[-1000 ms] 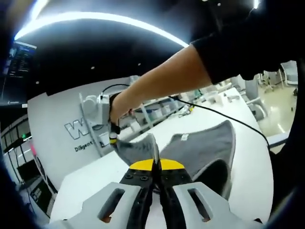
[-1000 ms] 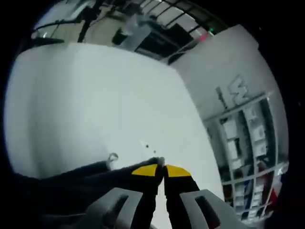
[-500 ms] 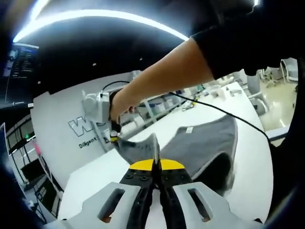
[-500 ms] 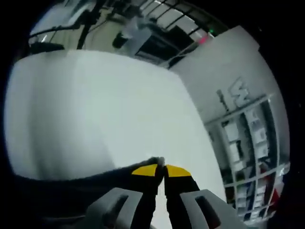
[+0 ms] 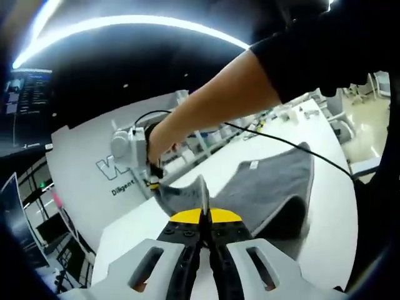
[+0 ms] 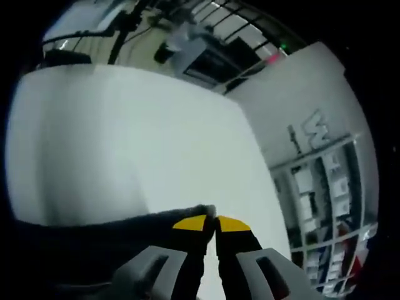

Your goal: Open the folded towel by lifting each exposed corner and separating the folded layers until the towel lies flat within the target outline without major curled edges

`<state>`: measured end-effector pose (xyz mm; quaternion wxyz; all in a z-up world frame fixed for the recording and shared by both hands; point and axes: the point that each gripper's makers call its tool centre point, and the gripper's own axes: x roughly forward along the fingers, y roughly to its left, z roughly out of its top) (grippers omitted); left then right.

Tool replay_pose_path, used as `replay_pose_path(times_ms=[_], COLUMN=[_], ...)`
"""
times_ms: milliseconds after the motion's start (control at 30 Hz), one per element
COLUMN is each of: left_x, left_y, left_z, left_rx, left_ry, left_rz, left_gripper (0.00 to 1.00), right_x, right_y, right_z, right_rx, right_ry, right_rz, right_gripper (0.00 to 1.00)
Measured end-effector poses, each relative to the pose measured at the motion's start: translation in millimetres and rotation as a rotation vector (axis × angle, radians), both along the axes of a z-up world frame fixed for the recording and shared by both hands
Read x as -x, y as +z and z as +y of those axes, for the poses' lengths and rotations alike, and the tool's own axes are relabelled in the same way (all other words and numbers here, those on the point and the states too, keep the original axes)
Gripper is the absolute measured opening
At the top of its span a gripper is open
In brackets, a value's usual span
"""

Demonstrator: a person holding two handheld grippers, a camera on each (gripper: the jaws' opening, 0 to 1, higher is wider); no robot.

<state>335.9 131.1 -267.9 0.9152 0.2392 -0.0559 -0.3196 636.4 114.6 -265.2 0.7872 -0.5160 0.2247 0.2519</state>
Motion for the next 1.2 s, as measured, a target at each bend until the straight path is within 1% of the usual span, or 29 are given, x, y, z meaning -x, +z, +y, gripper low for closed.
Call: replay_pose_path(times_ms=[133,233,400,733,900,1000,1200], left_x=[2.1,1.4,8.1,10.8,14.1,13.8,11.7], left_y=[3.1,4.0,10.2,21.6,24.5,27.1,28.0], left_z=[2.5,4.4,8.8,28.9,34.0,36.4,49.3], left_rx=[-0.003,-0.007,-0.007,0.022,0.026,0.045,0.046], left_ry=[-0.005,0.0,0.001,0.024,0.028,0.025,0.066], left_rz=[-0.007,-0.009,-0.024,-0.032,-0.036,-0.034,-0.038], left_gripper=[0.02,0.02,0.02,0.02,0.02,0.02,0.02], right_x=[1.5,2.6,5.2,11.7,16.1,18.7,20.2], right_y=[0.2,1.7,5.3,17.4,12.1,9.5,14.0], right_z=[10.5,17.1,28.5,50.1,61.4,70.7,90.0], right_rx=[-0.001,0.016,0.018,0.019,0.029,0.035,0.022], right_ry=[0.018,0.031,0.045,0.072,0.09,0.107,0.128], right_rz=[-0.006,-0.011,-0.014,-0.027,-0.026,-0.026,-0.029], right_gripper=[0.0,0.0,0.0,0.0,0.0,0.0,0.0])
